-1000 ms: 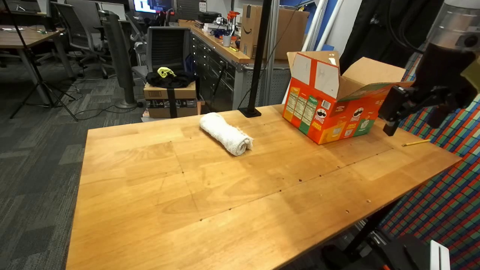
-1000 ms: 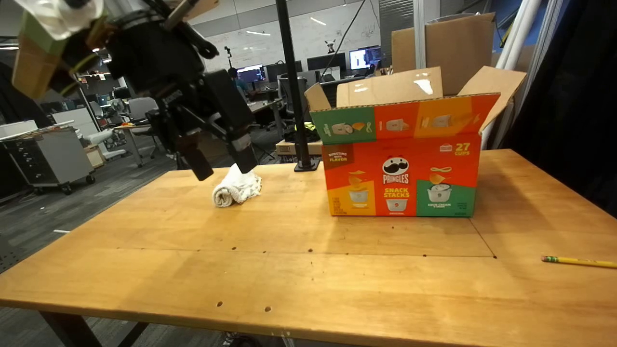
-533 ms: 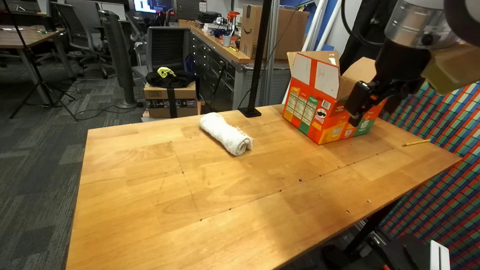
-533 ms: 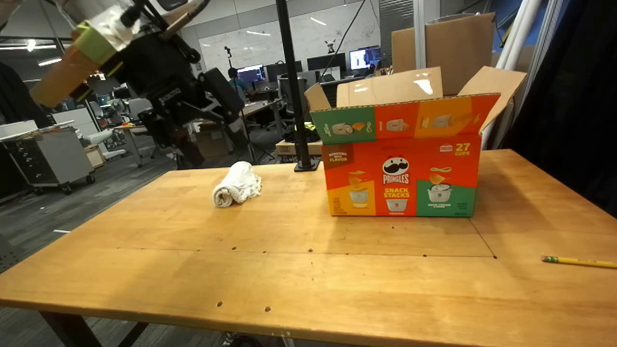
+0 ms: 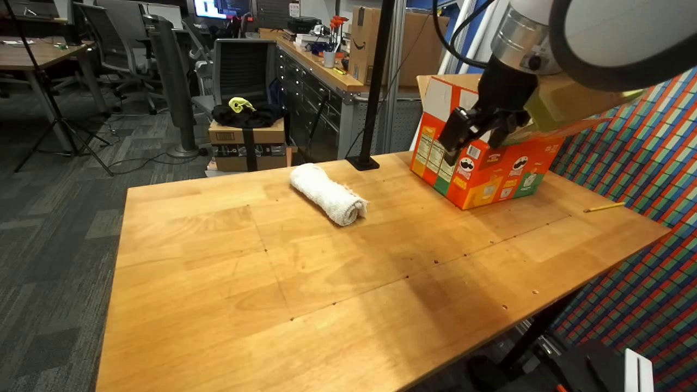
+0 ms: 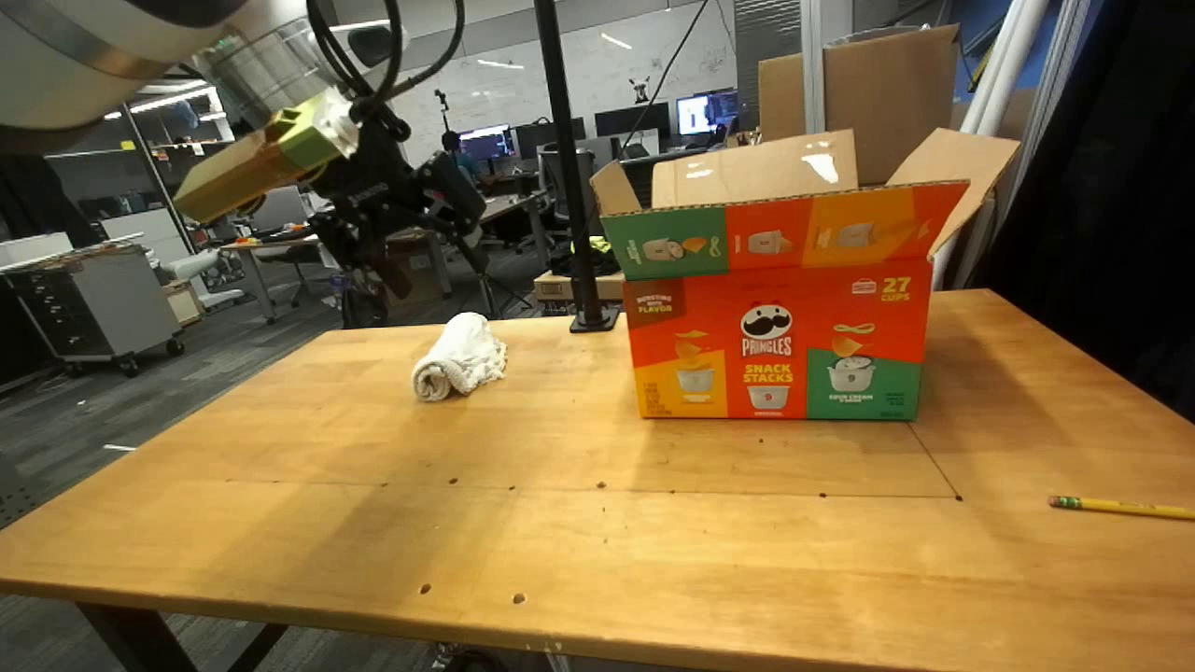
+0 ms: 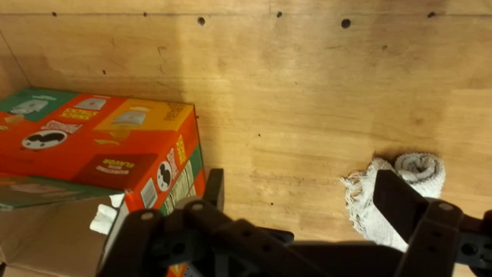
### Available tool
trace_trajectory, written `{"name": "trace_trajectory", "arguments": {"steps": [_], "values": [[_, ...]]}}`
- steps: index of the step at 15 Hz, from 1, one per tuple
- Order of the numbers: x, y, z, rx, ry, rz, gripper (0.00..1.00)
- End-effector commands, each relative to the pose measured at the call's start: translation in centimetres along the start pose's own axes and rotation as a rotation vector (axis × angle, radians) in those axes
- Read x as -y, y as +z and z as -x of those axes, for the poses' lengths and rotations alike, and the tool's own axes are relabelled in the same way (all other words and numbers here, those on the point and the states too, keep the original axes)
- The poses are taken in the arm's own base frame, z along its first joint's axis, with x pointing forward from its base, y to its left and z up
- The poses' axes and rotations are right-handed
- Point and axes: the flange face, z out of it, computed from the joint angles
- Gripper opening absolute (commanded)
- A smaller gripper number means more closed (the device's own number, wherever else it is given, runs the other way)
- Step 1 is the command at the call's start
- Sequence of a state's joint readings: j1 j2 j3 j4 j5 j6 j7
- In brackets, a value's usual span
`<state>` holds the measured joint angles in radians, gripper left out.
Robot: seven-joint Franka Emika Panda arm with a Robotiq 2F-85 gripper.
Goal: Place the white cloth inside the orange box
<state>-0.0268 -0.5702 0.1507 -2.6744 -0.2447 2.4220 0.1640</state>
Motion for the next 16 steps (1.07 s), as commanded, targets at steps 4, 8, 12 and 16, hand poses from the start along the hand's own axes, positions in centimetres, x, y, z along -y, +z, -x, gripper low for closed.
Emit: {"name": "trace_trajectory", "arguments": {"steps": [4,8,12,16], "values": [[2.9,1.8,-7.4,-0.092,-0.016,-0.109,1.0],[5.5,1.9,-10.9,-0.136,-0.016,-0.186,1.0],[8.6,1.8,-13.1,-0.18,-0.072,-0.237,1.0],[12.2,2.9,-14.2,-0.199,-0.163,-0.278,1.0]]}}
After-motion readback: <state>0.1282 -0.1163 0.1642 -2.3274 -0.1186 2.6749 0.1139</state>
